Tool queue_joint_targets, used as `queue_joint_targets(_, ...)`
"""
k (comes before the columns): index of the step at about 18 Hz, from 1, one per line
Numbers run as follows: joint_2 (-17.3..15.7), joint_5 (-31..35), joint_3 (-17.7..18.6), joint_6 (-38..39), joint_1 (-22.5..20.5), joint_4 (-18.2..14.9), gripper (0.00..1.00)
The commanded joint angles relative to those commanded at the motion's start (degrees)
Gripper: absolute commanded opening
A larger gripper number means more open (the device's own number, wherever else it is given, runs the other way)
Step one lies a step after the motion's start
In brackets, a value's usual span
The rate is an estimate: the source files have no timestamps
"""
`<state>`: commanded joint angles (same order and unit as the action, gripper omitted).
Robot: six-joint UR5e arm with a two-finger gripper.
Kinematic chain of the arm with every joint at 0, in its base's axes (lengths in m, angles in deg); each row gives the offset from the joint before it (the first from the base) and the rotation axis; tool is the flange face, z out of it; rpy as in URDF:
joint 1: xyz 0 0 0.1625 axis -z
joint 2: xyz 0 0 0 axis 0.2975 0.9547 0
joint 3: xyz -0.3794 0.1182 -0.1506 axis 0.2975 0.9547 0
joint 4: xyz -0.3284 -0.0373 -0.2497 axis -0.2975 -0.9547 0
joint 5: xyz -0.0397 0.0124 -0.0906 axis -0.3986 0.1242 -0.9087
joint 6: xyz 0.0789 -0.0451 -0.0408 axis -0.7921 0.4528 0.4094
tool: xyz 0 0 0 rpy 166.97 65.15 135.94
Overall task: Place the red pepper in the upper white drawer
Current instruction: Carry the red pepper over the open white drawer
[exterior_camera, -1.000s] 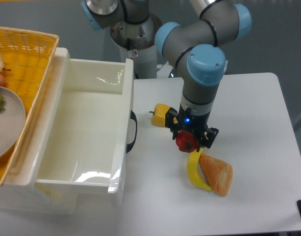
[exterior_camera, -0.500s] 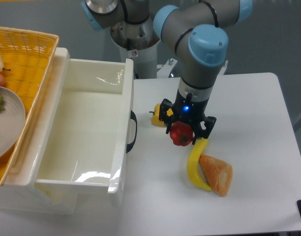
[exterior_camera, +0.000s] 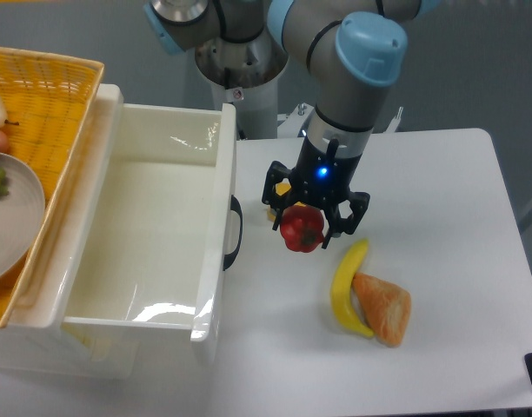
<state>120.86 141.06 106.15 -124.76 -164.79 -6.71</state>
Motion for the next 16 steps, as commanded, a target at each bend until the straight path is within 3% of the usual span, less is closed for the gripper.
queue_joint_targets(16,-4.3,-5.7,0.4,7.0,4.1,-0.1,0.0)
